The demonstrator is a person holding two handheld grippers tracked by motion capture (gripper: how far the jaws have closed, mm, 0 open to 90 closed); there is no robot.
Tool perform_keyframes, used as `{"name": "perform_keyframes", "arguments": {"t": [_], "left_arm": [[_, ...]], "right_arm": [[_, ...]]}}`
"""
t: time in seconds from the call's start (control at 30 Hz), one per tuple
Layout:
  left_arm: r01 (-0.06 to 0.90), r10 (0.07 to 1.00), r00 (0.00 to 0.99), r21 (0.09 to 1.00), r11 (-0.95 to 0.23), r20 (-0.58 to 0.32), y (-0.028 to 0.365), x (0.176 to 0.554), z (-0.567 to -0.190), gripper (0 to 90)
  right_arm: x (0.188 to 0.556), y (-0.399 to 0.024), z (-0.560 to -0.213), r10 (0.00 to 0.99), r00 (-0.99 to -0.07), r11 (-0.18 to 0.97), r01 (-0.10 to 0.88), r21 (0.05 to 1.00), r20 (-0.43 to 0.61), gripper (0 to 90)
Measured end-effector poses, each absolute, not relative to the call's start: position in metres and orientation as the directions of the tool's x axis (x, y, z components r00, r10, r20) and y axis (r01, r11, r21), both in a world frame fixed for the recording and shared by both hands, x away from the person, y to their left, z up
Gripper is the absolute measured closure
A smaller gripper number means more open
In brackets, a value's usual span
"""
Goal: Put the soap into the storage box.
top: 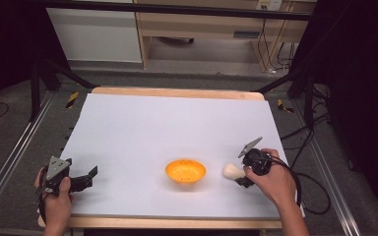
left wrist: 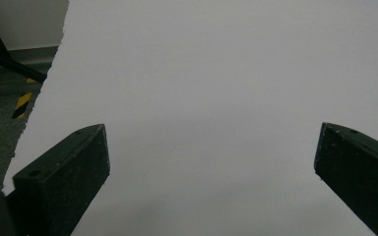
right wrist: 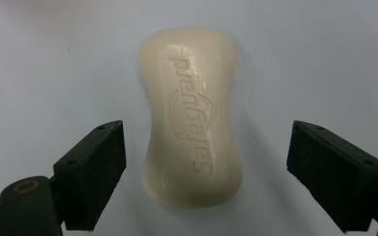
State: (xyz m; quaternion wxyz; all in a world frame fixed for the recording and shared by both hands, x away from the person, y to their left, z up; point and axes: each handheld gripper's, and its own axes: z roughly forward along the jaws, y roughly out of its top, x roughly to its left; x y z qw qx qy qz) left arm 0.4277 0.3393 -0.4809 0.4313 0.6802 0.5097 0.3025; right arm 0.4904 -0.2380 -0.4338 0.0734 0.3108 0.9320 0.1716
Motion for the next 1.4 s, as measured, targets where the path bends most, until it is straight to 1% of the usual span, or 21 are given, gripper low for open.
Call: {"name": "perform_keyframes", "arguments": {"t": [0.37,0.67,1.03,1.2,1.4], "left_arm": [[0.432,0.954,0.298,0.895,-0.108,-0.029,0.339,0.428,-0.481,0.0],[0.432,0.954,0.298,0.895,-0.108,-0.029,0.339,0.428,-0.481,0.0],[0.433,0.954,0.298,0.895,-0.108,-0.029,0.339,0.428,-0.481,0.0],[0.433,0.954,0.299,0.895,-0.109,-0.029,0.339,0.428,-0.481,0.0],[0.432,0.954,0.299,0.895,-0.109,-0.028,0.339,0.428,-0.481,0.0]], "right_arm": [[0.495,-0.229,-0.441,0.598,-0.801,0.758,0.554,0.345,-0.029,15.8],[0.498,-0.224,-0.446,0.601,-0.799,0.762,0.564,0.319,-0.025,21.5],[0.5,-0.223,-0.448,0.594,-0.804,0.765,0.562,0.314,-0.008,30.7],[0.5,-0.222,-0.449,0.592,-0.806,0.768,0.56,0.312,-0.01,37.8],[0.502,-0.22,-0.451,0.582,-0.813,0.776,0.55,0.308,-0.017,43.0]]}}
